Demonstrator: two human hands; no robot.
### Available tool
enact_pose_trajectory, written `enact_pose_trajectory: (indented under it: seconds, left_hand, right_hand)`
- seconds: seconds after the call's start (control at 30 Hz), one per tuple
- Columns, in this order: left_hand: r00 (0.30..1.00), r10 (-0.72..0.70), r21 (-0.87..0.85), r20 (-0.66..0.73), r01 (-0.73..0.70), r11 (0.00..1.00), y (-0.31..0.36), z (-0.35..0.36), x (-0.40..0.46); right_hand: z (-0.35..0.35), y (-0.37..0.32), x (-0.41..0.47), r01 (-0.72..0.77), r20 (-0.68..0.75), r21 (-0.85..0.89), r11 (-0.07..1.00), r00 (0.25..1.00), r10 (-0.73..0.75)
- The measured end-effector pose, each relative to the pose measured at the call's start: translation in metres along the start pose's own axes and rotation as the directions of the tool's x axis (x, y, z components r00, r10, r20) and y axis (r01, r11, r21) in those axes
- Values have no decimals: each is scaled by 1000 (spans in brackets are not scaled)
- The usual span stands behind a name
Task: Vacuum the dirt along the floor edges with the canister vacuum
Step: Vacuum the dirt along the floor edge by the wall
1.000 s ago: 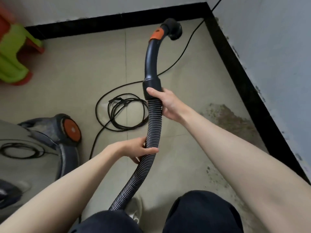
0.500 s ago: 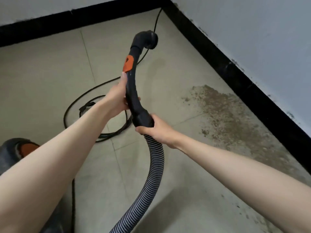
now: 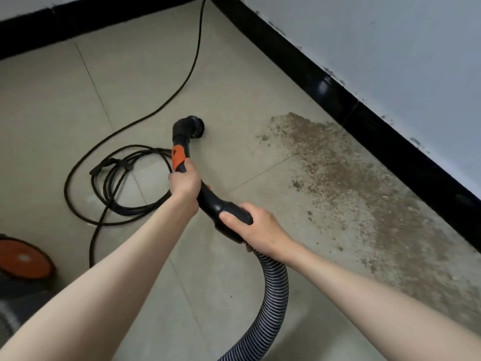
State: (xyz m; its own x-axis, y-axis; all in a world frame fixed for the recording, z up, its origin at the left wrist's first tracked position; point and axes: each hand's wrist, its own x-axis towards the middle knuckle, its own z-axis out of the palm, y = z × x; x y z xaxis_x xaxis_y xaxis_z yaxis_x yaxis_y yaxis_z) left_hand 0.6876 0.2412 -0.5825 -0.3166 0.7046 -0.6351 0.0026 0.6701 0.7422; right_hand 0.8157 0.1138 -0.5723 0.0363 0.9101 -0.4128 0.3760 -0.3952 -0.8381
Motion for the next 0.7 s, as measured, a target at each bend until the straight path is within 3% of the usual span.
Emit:
enact_pose_trajectory:
  seconds: [0.17, 0.5, 0.6, 0.7]
  left_hand:
    - [999, 15, 77, -42, -12, 997, -13, 1, -8]
    - [999, -40, 22, 4, 40, 999, -34, 12, -43]
    - [997, -60, 53, 43, 58, 997, -29, 18, -44]
    - [996, 0, 136, 86, -12, 991, -15, 30, -37]
  right_hand:
    - [-4, 12, -6, -3, 30, 45, 999, 1000, 1]
    - [-25, 36, -44, -46, 42, 175, 983, 998, 39]
    - [-28, 37, -45, -35, 9, 154, 988, 999, 34]
    - [-26, 32, -34, -38, -61, 156, 987, 997, 48]
